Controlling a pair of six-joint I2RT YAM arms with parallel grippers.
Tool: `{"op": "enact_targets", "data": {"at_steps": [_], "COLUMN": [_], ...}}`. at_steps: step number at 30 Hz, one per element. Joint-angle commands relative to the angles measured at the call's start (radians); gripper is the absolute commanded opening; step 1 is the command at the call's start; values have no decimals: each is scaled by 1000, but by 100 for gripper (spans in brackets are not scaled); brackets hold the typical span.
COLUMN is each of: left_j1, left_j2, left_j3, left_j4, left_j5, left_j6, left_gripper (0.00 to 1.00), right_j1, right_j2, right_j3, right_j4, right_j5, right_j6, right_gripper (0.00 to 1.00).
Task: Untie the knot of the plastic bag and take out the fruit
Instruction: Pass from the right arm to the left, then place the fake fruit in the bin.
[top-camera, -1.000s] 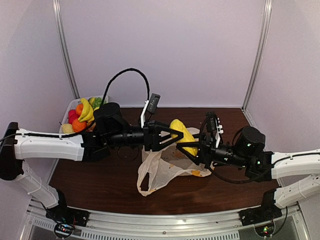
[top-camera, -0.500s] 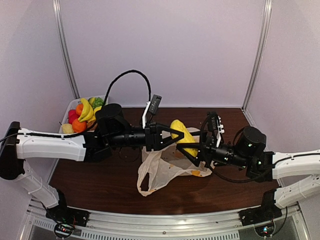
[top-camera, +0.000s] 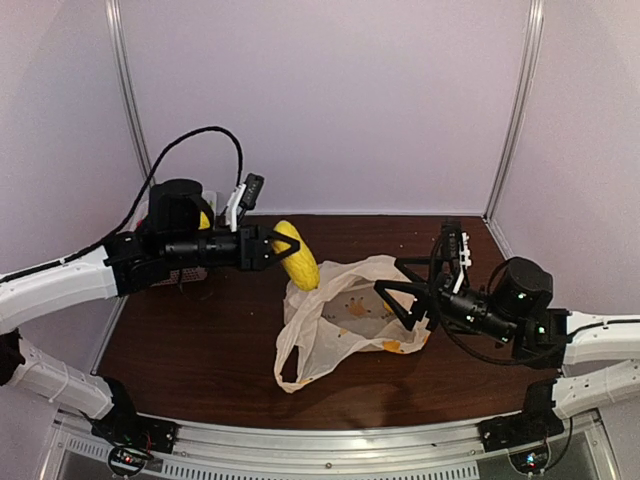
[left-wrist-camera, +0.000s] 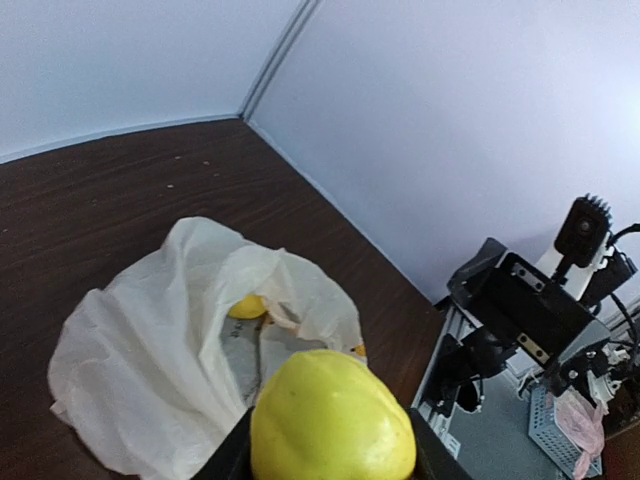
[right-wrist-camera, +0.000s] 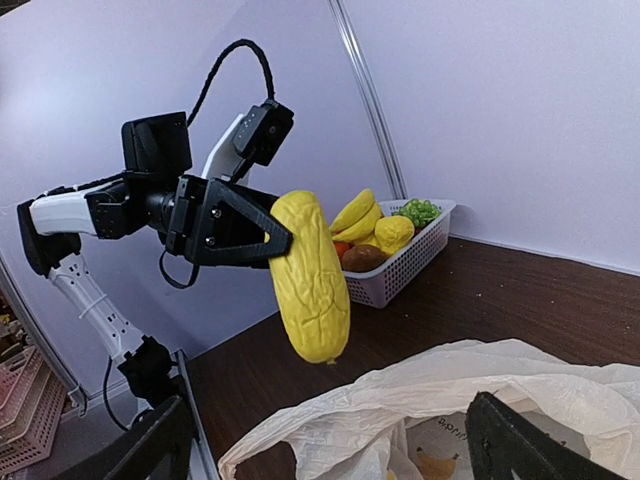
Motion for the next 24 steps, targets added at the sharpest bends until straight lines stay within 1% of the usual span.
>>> {"op": "enact_targets", "data": {"at_steps": [1,3,6,9,11,15,17,22,24], "left_j1": [147,237,371,489,568,706,745,868,938], "left_j2": [-109,-136,-159,-169,-169,-155,-140,-93,-76], "left_j3": [40,71,123,172,198,236,254,279,266], "left_j4": [-343,-480,-622,-725,-765,-770,-750,-648,-566], "left_j5": [-68,-88,-114,-187,-209,-268,-308,-400,-407], "left_j6": [108,161,241,321,362,424,443,489,490], "left_gripper": [27,26,25,24,24,23,23,22,23], "right_j1": [-4,-8,-15,-17,-19,-21,-22,-22,-22], "right_j2": [-46,-60,-74,-86,-97,-113,-120,-154,-172], "right_j3": [-34,-44,-49,-52,-55,-66,-66,-71,-75], "right_j4": [-72,-83,-102,-118,-122,-128,-136,-160,-171], "right_j5": [115,143,164,174,181,190,189,197,206], "right_j6": [-24,-25,-28,-27,-25,-19,-15,-7,-2], "right_gripper": [97,98,99,99,100,100,100,100,100]}}
